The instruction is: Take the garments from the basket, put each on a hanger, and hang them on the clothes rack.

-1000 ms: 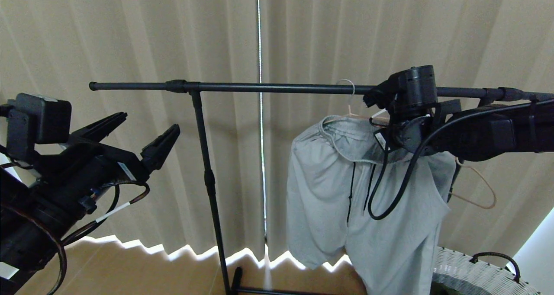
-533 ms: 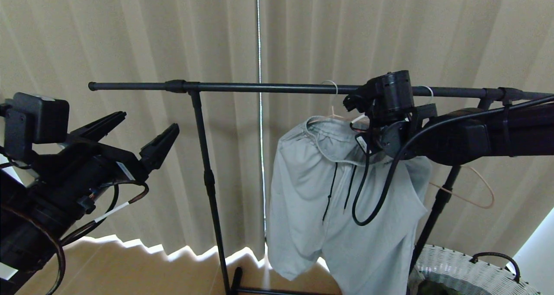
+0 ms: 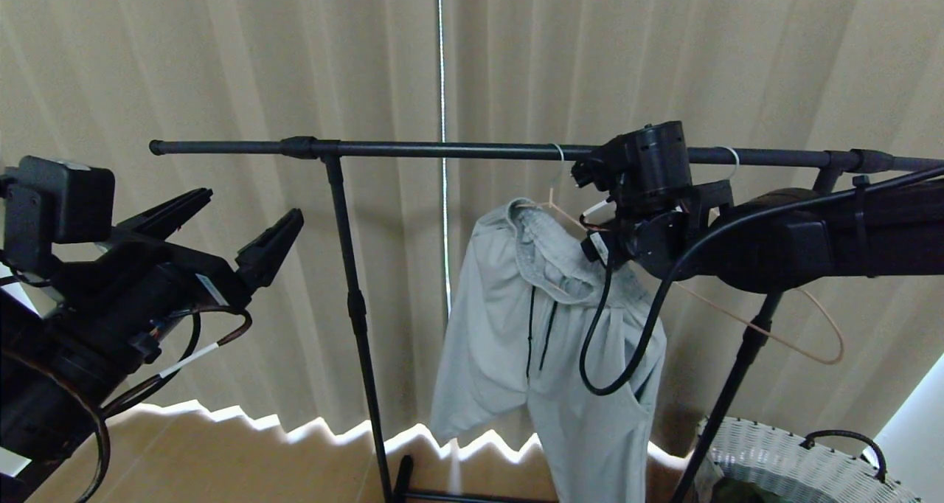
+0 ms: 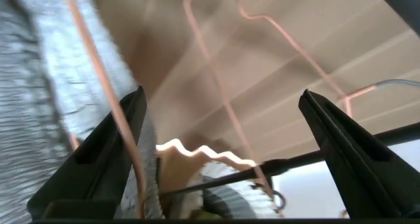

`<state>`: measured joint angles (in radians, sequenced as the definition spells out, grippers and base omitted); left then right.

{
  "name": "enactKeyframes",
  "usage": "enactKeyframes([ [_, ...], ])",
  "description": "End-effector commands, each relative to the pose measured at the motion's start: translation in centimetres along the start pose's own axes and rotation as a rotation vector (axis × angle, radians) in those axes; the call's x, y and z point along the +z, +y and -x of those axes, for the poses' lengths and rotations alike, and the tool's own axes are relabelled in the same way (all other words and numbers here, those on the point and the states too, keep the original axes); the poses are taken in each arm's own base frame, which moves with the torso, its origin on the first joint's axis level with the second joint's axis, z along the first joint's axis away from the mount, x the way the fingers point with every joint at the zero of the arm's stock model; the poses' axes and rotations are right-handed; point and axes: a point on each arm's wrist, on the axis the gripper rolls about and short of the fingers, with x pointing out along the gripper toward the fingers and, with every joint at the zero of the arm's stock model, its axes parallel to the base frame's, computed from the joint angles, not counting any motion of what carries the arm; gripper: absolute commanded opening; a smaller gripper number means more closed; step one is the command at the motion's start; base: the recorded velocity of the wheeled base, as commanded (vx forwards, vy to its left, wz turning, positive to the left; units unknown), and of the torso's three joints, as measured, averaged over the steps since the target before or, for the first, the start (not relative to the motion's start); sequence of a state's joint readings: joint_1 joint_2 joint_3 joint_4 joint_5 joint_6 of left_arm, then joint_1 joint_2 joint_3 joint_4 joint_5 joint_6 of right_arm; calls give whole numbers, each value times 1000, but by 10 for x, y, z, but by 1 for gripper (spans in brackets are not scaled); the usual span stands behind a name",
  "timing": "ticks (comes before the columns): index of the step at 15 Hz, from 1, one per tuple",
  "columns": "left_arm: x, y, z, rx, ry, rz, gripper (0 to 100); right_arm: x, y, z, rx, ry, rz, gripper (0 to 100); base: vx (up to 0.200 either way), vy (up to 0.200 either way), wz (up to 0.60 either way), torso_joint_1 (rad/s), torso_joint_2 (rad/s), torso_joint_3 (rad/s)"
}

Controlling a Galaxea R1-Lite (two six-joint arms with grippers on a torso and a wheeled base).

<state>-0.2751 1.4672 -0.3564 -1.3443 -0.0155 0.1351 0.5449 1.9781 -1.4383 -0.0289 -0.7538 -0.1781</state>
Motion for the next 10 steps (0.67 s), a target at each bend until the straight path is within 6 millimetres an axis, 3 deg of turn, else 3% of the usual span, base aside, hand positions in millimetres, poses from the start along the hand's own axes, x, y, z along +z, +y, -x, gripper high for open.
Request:
enactKeyframes([
  [1,0,0,0,2,1,0,100,-1,4,8,20,-7,-19,100,0,0,0,0,0,0],
  [10,0,8,-1,34,0,-10,100,-2,9,20,167,-112,-116,100,0,0,0,0,0,0],
])
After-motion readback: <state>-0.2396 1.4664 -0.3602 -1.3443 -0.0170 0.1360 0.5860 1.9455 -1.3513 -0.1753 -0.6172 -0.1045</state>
